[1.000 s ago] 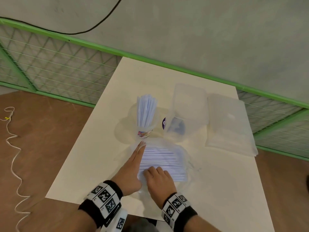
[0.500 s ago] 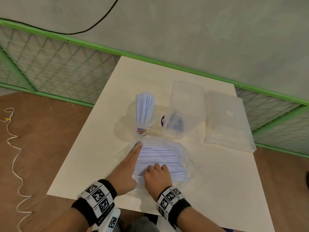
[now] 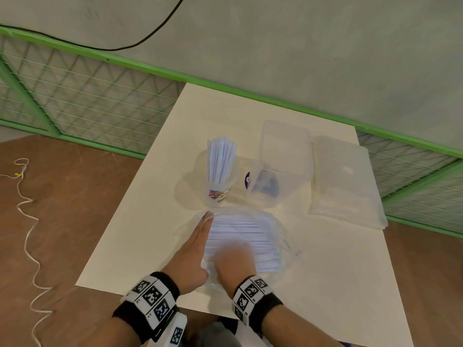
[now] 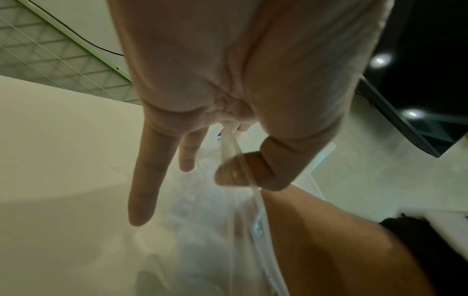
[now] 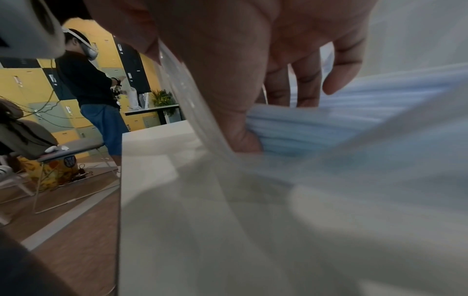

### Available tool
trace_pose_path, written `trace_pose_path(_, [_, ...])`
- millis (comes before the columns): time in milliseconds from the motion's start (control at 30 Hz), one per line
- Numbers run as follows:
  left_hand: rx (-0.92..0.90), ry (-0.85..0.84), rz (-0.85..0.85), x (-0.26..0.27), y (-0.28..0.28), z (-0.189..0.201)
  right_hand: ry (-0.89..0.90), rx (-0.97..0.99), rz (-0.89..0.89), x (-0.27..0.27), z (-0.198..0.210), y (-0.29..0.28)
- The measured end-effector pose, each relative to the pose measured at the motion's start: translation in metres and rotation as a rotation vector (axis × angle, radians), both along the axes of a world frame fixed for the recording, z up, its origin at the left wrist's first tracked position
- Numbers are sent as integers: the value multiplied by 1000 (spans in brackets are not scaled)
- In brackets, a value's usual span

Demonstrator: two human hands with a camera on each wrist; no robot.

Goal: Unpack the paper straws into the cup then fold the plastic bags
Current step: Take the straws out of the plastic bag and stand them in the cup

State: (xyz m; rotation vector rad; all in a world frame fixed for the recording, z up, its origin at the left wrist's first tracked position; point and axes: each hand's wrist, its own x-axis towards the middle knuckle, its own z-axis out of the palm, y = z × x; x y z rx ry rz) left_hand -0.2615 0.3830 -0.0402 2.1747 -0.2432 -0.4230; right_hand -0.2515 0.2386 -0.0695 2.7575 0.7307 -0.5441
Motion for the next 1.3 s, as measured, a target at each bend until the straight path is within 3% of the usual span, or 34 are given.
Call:
trace_pose_path(233, [13,2,16,2,-3,1,14,19,47,4,7,-3])
trace_pose_path(567, [-30,42,38,3,2,-1,26,477,-168,14,20,-37])
trace_pose_path(667, [-37,49,40,4,5,-1,108,873,-325,13,40,-43])
trace_pose_path(733, [-33,41,39,5,5,1,177,1255,-527,10,55,-42])
trace_pose_path(800, [-34,40,36,6,4,2,230,1456,-702,8,68,-39])
trace_pose_path(1000, [-26,41,10,7,2,3,212,1256,-805,2,53,-49])
trace_pose_path(1167, [-11,36,17,7,3,2,135,1196,-703,9,64,-65])
trace_pose_path(1300, [-19,46,11,8,2,3,190,1083,-643,9,60,-61])
